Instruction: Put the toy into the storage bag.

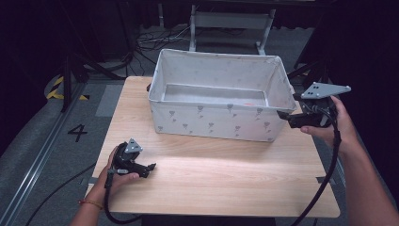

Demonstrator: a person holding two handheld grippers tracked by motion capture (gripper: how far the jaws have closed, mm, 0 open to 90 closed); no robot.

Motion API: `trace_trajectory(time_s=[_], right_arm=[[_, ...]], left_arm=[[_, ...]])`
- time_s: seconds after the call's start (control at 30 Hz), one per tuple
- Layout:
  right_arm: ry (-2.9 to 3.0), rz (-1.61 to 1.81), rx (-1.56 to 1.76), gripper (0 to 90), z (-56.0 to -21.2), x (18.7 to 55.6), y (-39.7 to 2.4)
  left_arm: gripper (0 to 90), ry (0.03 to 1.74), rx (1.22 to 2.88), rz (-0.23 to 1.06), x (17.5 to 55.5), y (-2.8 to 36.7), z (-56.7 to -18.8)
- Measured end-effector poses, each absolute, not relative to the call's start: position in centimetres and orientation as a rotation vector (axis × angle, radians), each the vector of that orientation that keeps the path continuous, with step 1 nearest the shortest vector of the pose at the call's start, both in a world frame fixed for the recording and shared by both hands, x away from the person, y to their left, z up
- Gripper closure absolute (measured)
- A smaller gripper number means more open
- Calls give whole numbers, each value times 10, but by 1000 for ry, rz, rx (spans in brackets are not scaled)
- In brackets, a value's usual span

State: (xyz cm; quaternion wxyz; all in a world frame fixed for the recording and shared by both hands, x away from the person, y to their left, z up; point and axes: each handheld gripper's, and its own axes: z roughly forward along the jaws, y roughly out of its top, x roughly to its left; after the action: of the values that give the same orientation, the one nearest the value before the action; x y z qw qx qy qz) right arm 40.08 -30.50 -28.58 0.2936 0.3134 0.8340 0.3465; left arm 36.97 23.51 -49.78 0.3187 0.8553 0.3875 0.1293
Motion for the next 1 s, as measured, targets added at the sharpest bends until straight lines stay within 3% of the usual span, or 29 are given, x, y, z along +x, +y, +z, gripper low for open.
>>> trace_trajectory(time_s=[0.6, 1.0], right_arm=[[2222, 826, 835, 198, -322, 364, -312], [2301, 706, 904, 220, -368, 362, -317]], left_arm=[[5, 1021, 2249, 340, 369, 236, -498], [5, 1029, 2246, 354, 367, 238, -498]])
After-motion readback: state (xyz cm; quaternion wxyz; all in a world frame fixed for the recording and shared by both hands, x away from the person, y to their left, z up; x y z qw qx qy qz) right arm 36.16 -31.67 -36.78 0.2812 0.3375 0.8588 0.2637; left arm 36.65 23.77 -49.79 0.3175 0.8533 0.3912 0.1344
